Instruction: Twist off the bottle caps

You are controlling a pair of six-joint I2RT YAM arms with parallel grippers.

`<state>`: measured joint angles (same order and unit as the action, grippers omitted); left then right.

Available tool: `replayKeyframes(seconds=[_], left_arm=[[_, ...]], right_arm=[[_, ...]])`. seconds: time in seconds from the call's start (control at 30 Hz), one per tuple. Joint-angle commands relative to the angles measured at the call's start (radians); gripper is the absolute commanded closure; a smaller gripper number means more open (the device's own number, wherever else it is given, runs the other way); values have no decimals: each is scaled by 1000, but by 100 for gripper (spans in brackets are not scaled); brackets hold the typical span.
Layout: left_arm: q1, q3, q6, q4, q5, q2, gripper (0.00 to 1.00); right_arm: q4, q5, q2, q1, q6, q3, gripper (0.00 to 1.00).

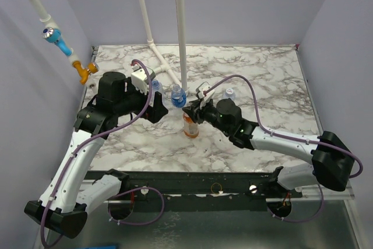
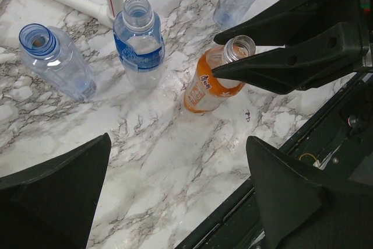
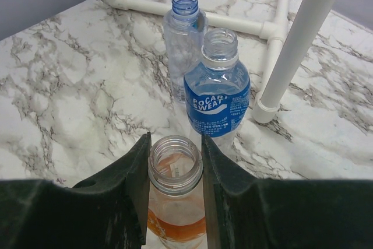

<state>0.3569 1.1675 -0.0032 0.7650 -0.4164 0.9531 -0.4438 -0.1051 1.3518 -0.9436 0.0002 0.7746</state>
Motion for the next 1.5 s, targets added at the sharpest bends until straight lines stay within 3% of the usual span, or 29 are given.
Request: replayKeyframes(seconds=[0.0,0.3,0.57,0.9,1.2,1.33,1.47], left_arm=[[-9,-14,-12,-5,-46,-22,1],[-9,-8,-8,3,-47,-20,1],[-9,6,-1,3,-47,-5,1],[-10,10,-1,2,-32,9,1],[-10,17,-3,2,-10,12,1],[-10,31,-1,3,-12,16,1],[-10,47,-1,2,-16,18,1]], right_arm=[[-17,-71,12,-18,-24,-33,73],[8,-102,3,-43,-3,-19,44],[32,-95,-34,-47,-3,-4,34],[122,-107,-107,-49,29,85,14],[402,-312,-207,-26,107,221,0],[582,-318,-240,83,238,239,0],[711,-216,-220,239,343,252,0]])
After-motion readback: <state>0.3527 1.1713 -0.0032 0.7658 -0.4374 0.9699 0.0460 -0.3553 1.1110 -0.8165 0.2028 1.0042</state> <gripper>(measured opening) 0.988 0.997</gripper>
